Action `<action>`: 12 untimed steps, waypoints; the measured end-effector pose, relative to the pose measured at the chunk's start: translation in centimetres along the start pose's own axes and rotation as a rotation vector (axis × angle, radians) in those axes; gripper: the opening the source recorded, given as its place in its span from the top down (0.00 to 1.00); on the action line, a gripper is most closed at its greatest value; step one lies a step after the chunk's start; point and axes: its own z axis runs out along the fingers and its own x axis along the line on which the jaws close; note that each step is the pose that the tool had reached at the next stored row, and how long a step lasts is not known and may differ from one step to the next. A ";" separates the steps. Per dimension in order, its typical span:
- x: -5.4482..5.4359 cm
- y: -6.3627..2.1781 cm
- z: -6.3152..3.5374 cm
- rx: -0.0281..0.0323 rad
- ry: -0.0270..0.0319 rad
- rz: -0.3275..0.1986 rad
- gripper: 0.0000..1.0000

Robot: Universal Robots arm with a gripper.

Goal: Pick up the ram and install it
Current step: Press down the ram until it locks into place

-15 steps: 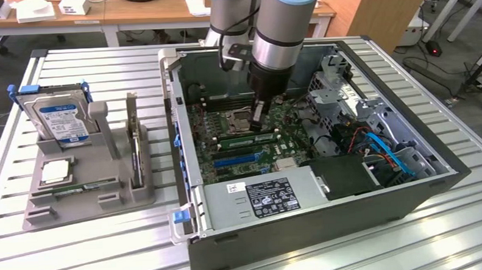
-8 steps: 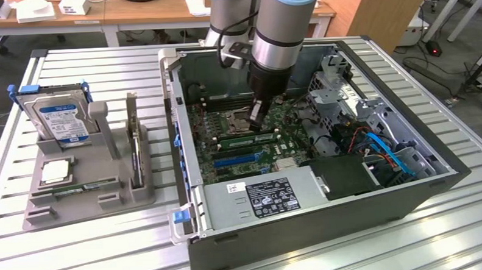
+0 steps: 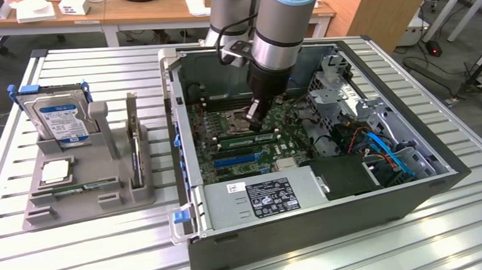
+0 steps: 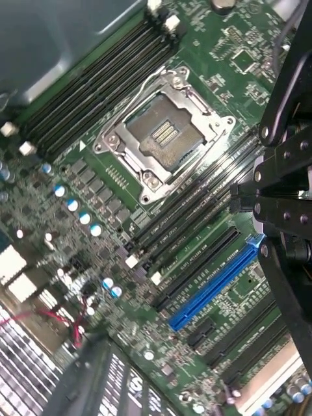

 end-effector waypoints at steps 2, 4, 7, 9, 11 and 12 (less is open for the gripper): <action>0.0 0.00 0.01 0.0005 -0.0009 0.030 0.91; 0.0 0.01 0.02 0.0010 -0.0018 0.060 0.91; 0.0 0.01 0.03 0.0019 -0.0032 0.106 0.91; 0.0 0.02 0.04 0.0024 -0.0041 0.136 0.91; 0.0 0.02 0.04 0.0029 -0.0051 0.166 0.91; 0.0 0.02 0.05 0.0031 -0.0055 0.181 0.91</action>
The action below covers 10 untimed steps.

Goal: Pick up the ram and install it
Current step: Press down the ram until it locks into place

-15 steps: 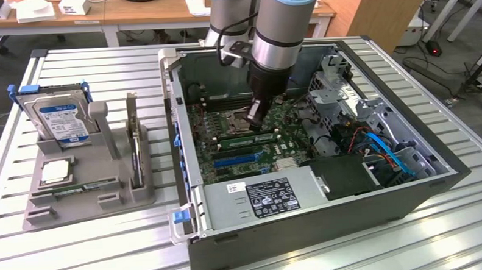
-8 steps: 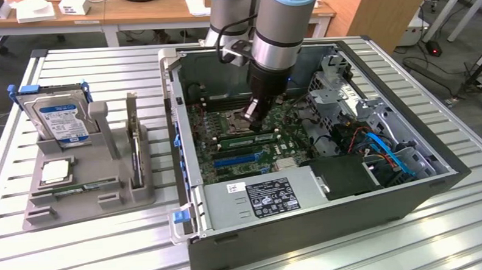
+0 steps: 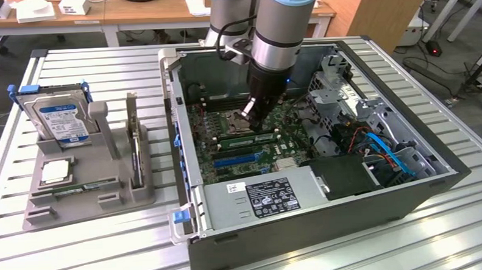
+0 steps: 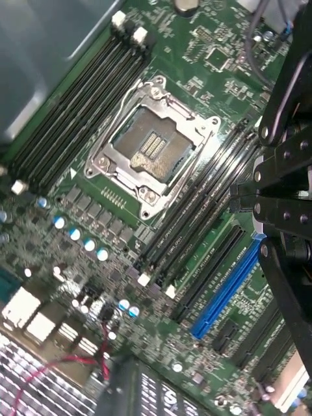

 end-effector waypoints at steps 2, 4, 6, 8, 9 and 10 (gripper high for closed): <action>0.0 0.00 0.01 0.0006 -0.0009 0.031 0.91; 0.0 0.01 0.02 0.0010 -0.0018 0.060 0.91; 0.0 0.02 0.03 0.0016 -0.0026 0.088 0.91; 0.0 0.03 0.04 0.0020 -0.0035 0.116 0.91; 0.1 0.03 0.04 0.0023 -0.0039 0.132 0.91; 0.1 0.03 0.05 0.0026 -0.0044 0.148 0.91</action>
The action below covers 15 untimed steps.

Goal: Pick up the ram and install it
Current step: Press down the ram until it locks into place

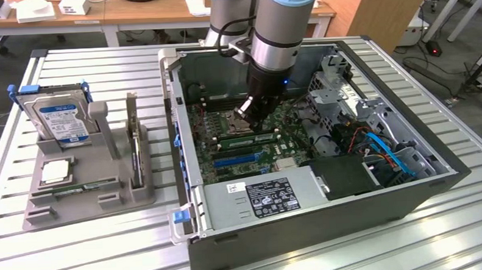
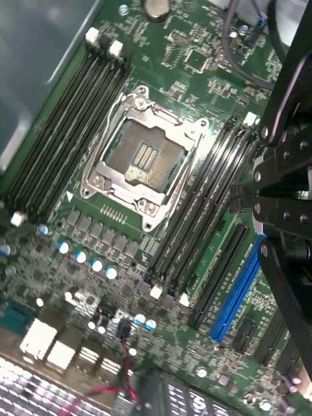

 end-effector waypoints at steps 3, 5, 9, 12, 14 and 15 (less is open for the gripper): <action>0.0 0.00 0.01 0.0009 -0.0014 0.046 0.91; 0.0 0.00 0.03 0.0014 -0.0024 0.077 0.91; 0.0 0.01 0.06 0.0023 -0.0042 0.137 0.91; 0.1 0.02 0.08 0.0031 -0.0055 0.179 0.91; 0.1 0.03 0.09 0.0035 -0.0063 0.206 0.91; 0.1 0.04 0.10 0.0038 -0.0068 0.221 0.91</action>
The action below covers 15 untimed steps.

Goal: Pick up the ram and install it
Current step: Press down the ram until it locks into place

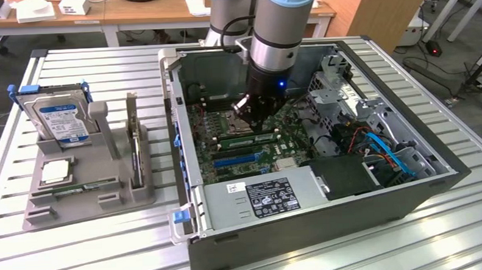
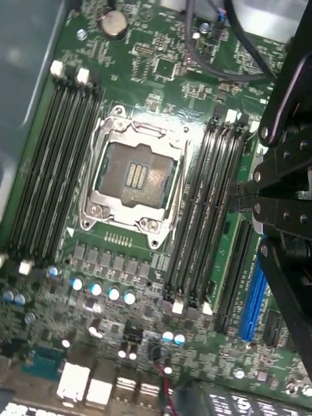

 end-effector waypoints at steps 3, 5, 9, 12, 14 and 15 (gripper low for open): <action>0.0 0.01 0.02 0.0007 -0.0012 0.041 0.91; 0.1 0.01 0.03 0.0011 -0.0021 0.068 0.91; 0.1 0.03 0.06 0.0021 -0.0038 0.123 0.91; 0.2 0.05 0.08 0.0027 -0.0049 0.160 0.91; 0.2 0.06 0.09 0.0026 -0.0051 0.164 0.91; 0.2 0.06 0.08 0.0026 -0.0051 0.164 0.91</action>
